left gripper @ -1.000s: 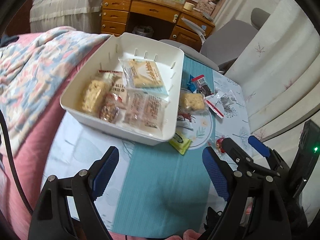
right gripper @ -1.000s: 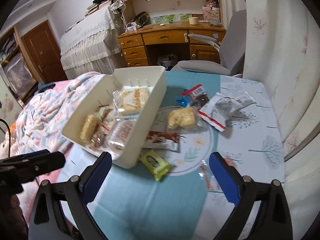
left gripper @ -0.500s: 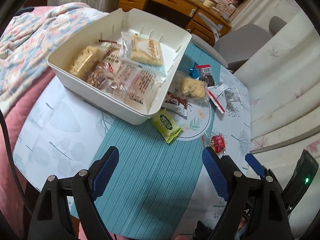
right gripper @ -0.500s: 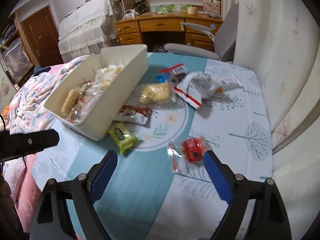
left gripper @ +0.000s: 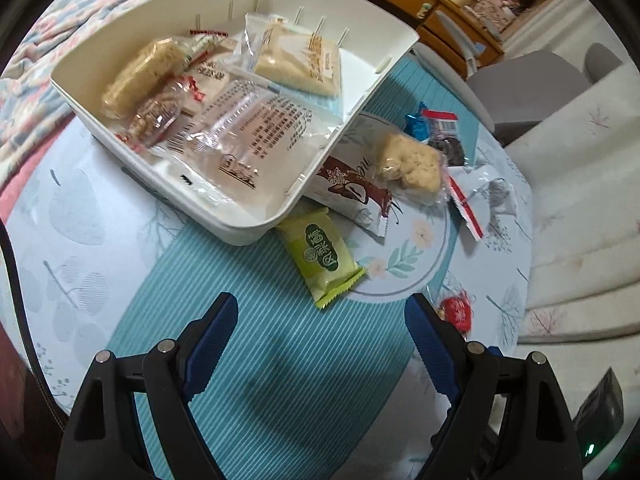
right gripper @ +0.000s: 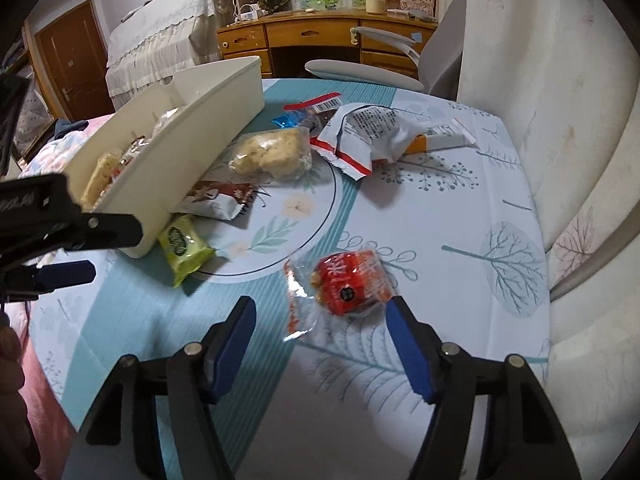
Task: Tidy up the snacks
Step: 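Move both grippers back toward the loose snacks beside the tray, then grasp the yellow-green biscuit packet with left gripper while right grasps red candy packet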
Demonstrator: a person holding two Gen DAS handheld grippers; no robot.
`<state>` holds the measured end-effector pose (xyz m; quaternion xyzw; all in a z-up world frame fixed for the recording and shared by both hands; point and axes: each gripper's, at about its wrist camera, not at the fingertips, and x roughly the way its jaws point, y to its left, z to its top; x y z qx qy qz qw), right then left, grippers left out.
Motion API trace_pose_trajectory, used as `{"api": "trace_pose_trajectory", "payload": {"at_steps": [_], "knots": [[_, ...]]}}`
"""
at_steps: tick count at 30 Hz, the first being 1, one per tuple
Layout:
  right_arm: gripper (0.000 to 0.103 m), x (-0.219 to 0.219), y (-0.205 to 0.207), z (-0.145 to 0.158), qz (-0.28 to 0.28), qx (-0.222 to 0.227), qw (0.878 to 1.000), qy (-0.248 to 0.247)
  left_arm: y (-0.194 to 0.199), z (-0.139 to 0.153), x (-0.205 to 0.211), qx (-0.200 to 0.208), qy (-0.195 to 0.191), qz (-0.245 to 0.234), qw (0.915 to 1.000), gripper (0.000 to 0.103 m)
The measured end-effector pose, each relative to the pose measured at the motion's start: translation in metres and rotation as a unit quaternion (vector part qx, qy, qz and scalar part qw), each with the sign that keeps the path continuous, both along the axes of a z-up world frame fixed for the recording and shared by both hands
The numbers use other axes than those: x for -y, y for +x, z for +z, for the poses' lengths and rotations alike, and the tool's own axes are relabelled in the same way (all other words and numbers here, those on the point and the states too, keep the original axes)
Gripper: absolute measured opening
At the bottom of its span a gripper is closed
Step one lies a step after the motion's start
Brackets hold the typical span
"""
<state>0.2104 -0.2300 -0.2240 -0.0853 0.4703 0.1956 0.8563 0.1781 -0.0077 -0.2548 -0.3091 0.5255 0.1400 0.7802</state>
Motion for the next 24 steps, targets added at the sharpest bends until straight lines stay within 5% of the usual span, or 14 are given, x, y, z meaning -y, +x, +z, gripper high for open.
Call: {"api": "trace_pose_trajectory", "payload": {"at_steps": [11, 19, 24], "knots": [[0.054, 0.003, 0.022, -0.029, 0.030, 0.012, 0.999, -0.020, 0.026, -0.040, 0.005, -0.040, 0.006, 0.071, 0.9966, 0.085], [0.054, 0.001, 0.023, -0.032, 0.056, 0.025, 0.998, -0.022, 0.042, -0.057, 0.004, -0.063, 0.017, 0.105, 0.9923, 0.084], [0.054, -0.003, 0.024, -0.033, 0.068, 0.032, 0.997, -0.030, 0.054, -0.061, 0.008, -0.073, 0.034, 0.118, 0.9898, 0.072]]}}
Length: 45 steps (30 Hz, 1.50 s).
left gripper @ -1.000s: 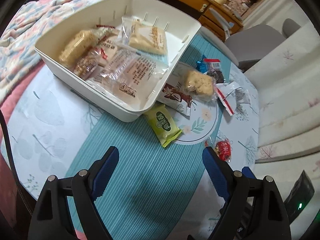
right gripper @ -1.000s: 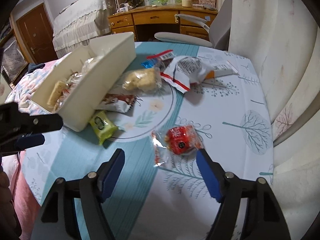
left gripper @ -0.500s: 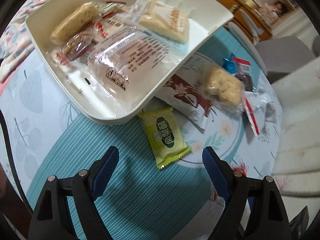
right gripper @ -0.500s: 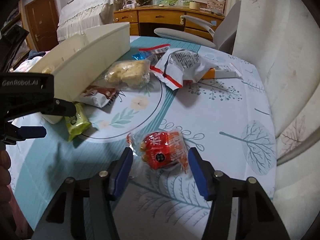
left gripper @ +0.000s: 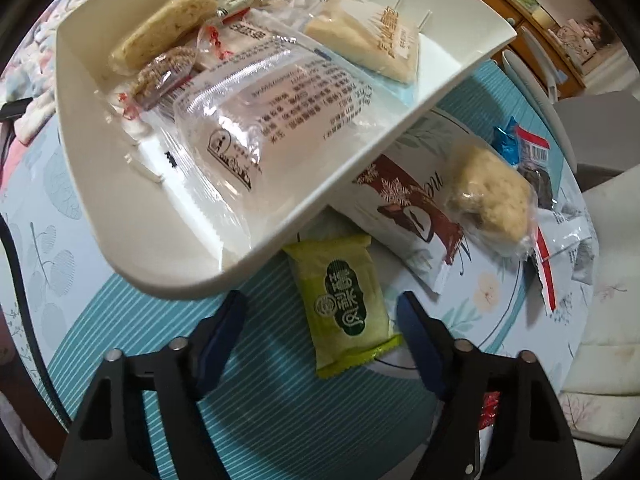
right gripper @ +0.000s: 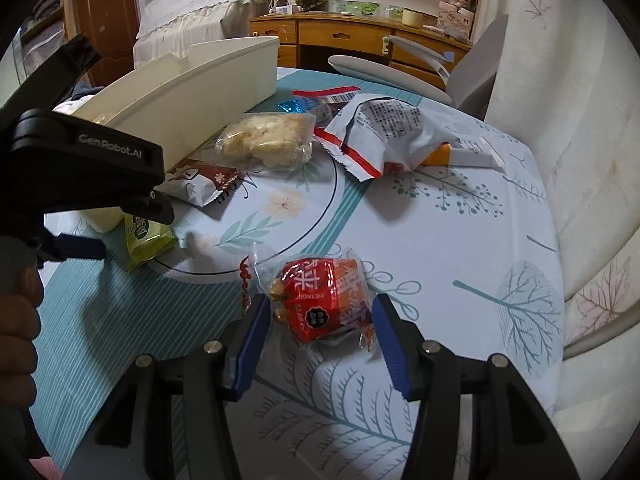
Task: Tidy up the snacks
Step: 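Grasp the yellow-green biscuit packet with left gripper while right grasps red candy packet, then lift both packets and carry them over the white tray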
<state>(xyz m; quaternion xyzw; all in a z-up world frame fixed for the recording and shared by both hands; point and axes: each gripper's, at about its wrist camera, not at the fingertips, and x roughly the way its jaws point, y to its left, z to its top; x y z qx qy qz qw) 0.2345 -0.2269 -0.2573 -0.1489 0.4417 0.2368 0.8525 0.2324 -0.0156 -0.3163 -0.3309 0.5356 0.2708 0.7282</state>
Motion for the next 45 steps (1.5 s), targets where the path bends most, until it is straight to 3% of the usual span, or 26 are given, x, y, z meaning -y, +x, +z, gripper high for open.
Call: {"api": "trace_pose_trajectory", "payload": {"at_steps": [4, 6, 8, 16, 23, 32, 38, 45], "knots": [[0.055, -0.001, 0.001, -0.001, -0.001, -0.002, 1.000, 0.005, 0.005, 0.000, 0.001, -0.005, 0.007, 0.002, 1.0000, 0.064], [0.056, -0.003, 0.001, -0.001, -0.004, -0.002, 1.000, 0.003, 0.009, 0.001, 0.004, -0.002, 0.008, 0.004, 1.0000, 0.047], [0.056, -0.004, 0.001, -0.001, -0.005, -0.001, 1.000, 0.003, 0.008, 0.003, 0.007, 0.003, 0.005, 0.001, 1.0000, 0.038], [0.055, -0.007, 0.001, -0.001, -0.004, 0.000, 1.000, -0.006, 0.003, 0.007, 0.008, -0.025, -0.001, -0.012, 0.9996, 0.037], [0.053, -0.012, 0.000, 0.000, -0.007, -0.011, 1.000, -0.023, -0.011, 0.004, 0.007, -0.071, -0.043, -0.025, 0.9962, 0.036], [0.052, -0.011, -0.007, 0.002, -0.017, -0.054, 0.998, -0.023, -0.037, 0.008, 0.017, -0.104, -0.061, -0.067, 0.9905, 0.036], [0.052, -0.006, -0.011, 0.005, -0.042, -0.100, 0.994, 0.002, -0.041, 0.026, 0.013, -0.112, -0.059, -0.098, 0.9871, 0.036], [0.052, -0.008, -0.018, 0.008, -0.074, -0.138, 0.988, -0.005, -0.043, 0.052, 0.006, -0.141, -0.056, -0.135, 0.9792, 0.036]]}}
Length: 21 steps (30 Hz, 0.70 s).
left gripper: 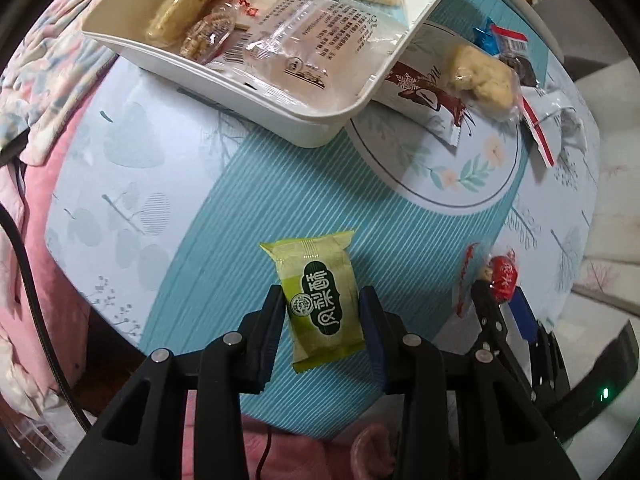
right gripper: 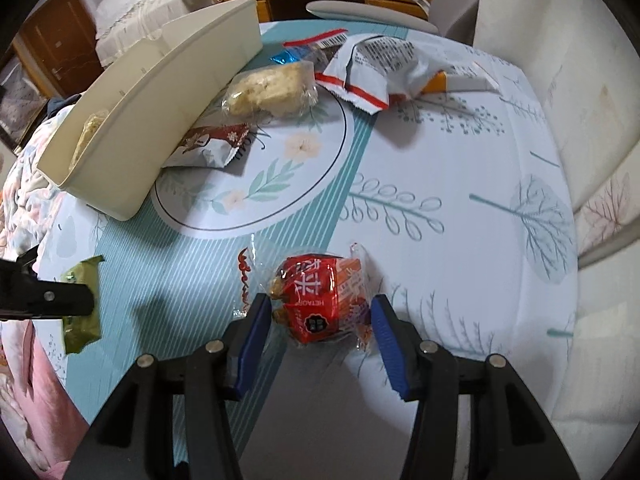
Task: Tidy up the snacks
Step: 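Lift both packets and carry them over the white tray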
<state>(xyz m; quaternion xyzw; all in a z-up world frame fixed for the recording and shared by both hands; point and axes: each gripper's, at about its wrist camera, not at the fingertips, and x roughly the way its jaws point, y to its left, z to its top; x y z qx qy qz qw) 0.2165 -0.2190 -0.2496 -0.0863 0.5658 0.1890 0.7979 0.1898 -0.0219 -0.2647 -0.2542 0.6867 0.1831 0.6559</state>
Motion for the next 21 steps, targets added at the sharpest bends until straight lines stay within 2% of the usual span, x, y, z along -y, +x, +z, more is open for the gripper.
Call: {"api": "trace_pose_trajectory", "payload": {"at_steps": [11, 17, 21], "knots": [[0.052, -0.026, -0.024, 0.028, -0.013, 0.009, 1.000, -0.005, -0.019, 0.046, -0.037, 0.018, -0.010, -0.082, 0.9964, 0.037], [0.052, -0.054, -0.041, 0.050, -0.034, 0.024, 0.999, 0.000, -0.019, 0.079, -0.062, 0.052, -0.010, -0.141, 0.9885, 0.037], [0.052, -0.071, -0.045, 0.066, -0.051, 0.046, 0.998, 0.007, -0.015, 0.100, -0.080, 0.084, -0.006, -0.186, 0.9789, 0.037]]}}
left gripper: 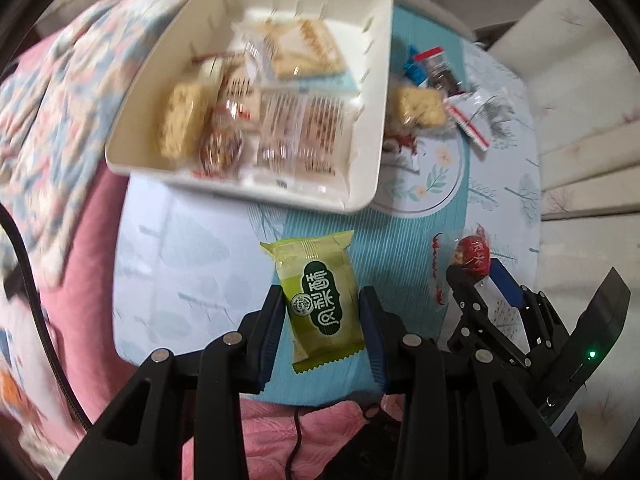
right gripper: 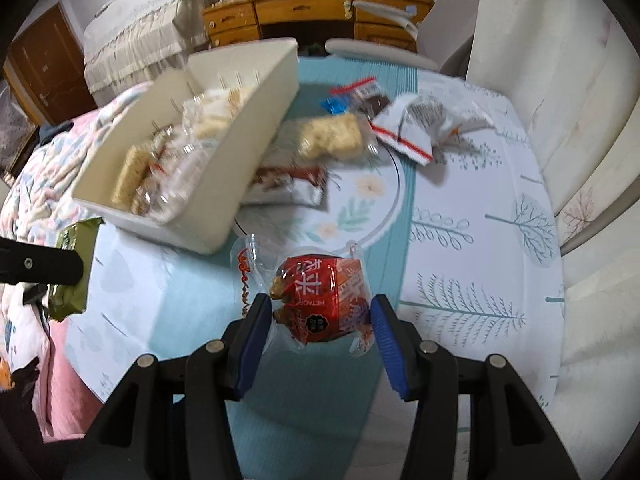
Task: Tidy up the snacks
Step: 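Lift both packets and carry them over the white tray, then open both grippers to drop the packets into the white tray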
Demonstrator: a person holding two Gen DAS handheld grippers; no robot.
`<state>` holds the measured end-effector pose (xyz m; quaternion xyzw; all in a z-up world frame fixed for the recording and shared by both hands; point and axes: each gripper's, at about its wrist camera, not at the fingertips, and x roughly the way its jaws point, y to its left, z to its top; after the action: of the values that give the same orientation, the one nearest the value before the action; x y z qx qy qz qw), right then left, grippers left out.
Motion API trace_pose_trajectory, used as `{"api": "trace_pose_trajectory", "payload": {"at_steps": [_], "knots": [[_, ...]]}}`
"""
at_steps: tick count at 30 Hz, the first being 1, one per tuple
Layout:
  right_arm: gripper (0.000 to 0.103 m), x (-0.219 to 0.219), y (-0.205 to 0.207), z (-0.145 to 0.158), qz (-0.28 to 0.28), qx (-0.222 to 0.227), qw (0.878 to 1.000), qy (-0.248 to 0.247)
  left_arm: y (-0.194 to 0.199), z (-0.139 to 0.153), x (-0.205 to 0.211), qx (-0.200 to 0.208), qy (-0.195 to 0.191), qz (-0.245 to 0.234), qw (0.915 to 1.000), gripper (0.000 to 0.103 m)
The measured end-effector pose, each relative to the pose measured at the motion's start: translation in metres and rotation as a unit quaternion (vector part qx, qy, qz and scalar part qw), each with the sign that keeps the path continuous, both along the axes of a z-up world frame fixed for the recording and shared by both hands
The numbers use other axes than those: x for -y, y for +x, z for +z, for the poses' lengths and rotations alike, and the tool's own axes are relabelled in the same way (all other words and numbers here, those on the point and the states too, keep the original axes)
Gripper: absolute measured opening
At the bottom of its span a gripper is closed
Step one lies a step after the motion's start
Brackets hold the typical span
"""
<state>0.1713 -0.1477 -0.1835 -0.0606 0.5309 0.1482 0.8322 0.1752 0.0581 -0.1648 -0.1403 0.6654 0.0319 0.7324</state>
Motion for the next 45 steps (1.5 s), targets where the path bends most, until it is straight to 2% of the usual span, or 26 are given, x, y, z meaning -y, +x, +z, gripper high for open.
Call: {"api": "trace_pose_trajectory", "payload": {"at_steps": [5, 10, 16, 23, 30, 35, 37, 39, 41, 45], "knots": [[0.052, -0.024, -0.007, 0.021, -0.021, 0.036, 0.999, 0.015, 0.006, 0.022, -0.021, 0.040, 0.004, -0.041, 0.9983, 0.037], [0.052, -0.048, -0.012, 0.042, -0.040, 0.077, 0.996, 0.032, 0.015, 0.039, -0.044, 0.084, 0.012, -0.080, 0.9932, 0.036], [0.052, -0.079, -0.013, 0.055, -0.052, 0.116, 0.990, 0.053, 0.027, 0.040, -0.070, 0.111, 0.013, -0.115, 0.9871, 0.037], [0.052, -0.112, -0.009, 0.053, -0.052, 0.133, 0.987, 0.076, 0.039, 0.036, -0.097, 0.140, 0.023, -0.137, 0.9804, 0.037], [0.052, -0.138, 0.001, 0.049, -0.047, 0.138, 0.985, 0.090, 0.047, 0.029, -0.123, 0.181, 0.012, -0.150, 0.9718, 0.037], [0.053, -0.151, 0.007, 0.050, -0.044, 0.139, 0.984, 0.099, 0.052, 0.027, -0.141, 0.217, -0.035, -0.160, 0.9623, 0.037], [0.053, -0.154, 0.008, 0.051, -0.040, 0.136, 0.985, 0.101, 0.052, 0.027, -0.146, 0.232, -0.039, -0.166, 0.9576, 0.042], [0.056, -0.154, 0.008, 0.053, -0.036, 0.135, 0.985, 0.098, 0.051, 0.028, -0.148, 0.241, -0.035, -0.160, 0.9568, 0.067], [0.063, -0.153, 0.008, 0.054, -0.037, 0.134, 0.986, 0.093, 0.049, 0.030, -0.152, 0.251, -0.029, -0.145, 0.9566, 0.068], [0.064, -0.144, 0.008, 0.057, -0.051, 0.125, 0.987, 0.092, 0.049, 0.032, -0.149, 0.246, -0.016, -0.142, 0.9588, 0.068]]}}
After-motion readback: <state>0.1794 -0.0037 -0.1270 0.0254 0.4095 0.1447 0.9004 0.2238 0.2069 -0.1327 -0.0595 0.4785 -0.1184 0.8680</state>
